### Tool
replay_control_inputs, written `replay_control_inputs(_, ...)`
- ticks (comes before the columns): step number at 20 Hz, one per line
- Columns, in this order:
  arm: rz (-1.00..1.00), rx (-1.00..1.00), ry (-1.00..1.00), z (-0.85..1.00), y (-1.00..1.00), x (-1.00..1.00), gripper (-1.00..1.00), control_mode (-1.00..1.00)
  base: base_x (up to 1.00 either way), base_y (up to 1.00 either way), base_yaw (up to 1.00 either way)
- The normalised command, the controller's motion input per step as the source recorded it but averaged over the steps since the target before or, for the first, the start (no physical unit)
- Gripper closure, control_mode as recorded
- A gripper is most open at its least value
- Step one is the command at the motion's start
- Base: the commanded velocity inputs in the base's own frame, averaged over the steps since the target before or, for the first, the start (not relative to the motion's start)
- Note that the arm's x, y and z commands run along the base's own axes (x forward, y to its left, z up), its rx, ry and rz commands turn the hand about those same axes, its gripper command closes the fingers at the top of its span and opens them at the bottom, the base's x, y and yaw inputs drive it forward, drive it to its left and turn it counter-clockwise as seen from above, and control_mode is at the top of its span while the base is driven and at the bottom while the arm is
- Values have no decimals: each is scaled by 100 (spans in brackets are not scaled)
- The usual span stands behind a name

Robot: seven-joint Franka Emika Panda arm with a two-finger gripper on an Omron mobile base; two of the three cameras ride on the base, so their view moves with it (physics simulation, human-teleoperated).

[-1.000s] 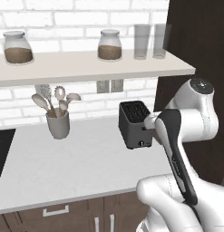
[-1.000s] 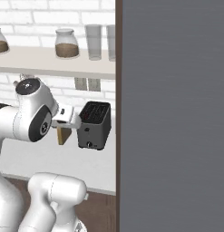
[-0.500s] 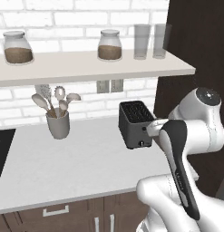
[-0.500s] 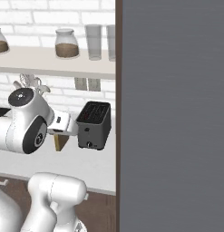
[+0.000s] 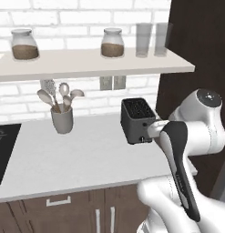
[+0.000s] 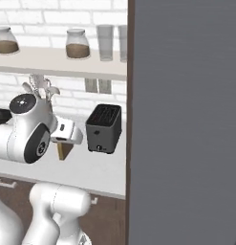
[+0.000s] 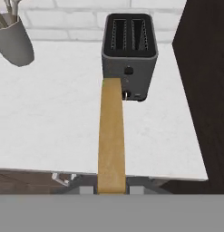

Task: Start the toaster. Once the lever pops up, take the bread to the plate on the dining counter.

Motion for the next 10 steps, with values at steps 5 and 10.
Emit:
replay_control_inputs(5,0,0,0,0,0,0,100,100,-87,53,60)
replay_control_inputs(10,0,0,0,0,0,0,100,100,-39,76,91)
